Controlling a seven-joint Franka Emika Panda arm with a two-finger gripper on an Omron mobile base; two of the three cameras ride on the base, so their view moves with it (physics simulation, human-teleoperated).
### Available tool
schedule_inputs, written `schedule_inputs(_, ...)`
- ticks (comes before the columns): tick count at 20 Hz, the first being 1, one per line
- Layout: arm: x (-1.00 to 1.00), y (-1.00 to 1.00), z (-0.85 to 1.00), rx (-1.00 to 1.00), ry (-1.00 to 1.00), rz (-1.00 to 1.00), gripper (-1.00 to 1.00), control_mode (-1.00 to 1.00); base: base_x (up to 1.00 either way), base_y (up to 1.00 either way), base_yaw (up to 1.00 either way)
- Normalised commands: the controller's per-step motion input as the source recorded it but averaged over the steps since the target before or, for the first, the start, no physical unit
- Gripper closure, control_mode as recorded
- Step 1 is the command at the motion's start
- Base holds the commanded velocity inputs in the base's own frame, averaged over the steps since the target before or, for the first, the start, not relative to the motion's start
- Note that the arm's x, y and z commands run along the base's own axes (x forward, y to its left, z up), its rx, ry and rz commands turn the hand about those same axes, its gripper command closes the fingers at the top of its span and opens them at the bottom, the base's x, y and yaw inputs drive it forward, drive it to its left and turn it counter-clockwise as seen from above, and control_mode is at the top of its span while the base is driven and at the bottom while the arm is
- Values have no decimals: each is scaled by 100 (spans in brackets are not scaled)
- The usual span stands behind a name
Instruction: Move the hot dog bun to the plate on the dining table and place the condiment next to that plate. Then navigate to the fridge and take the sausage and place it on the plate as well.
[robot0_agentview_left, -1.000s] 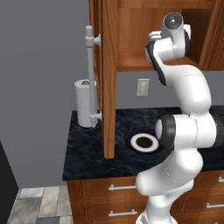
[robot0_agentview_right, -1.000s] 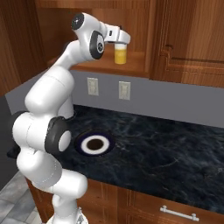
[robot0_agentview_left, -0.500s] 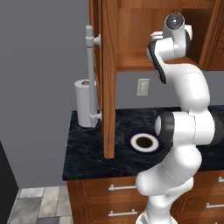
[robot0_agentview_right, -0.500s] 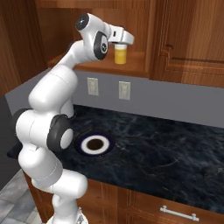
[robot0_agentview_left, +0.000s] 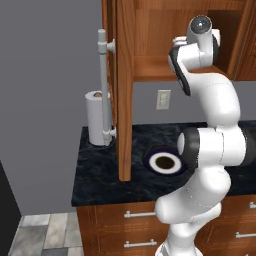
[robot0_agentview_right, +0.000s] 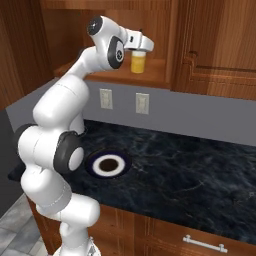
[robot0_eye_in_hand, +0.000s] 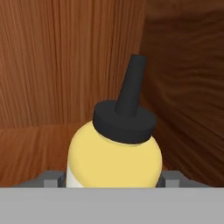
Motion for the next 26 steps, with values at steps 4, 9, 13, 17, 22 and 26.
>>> schedule_inputs(4,-57,40,3,0,-8,1,100,-100,0,0,0)
schedule_inputs(9,-97,57,16,0,-10,4,100,-100,0,0,0)
schedule_inputs(13,-100,34,51,0,-2,2,100,-100,0,0,0)
schedule_inputs(17,-100,6,43,0,0,3,100,-100,0,0,0)
schedule_inputs(22,-100,0,14,0,0,5,100,-100,0,0,0)
schedule_inputs(26,-100,0,-9,0,2,4,100,-100,0,0,0)
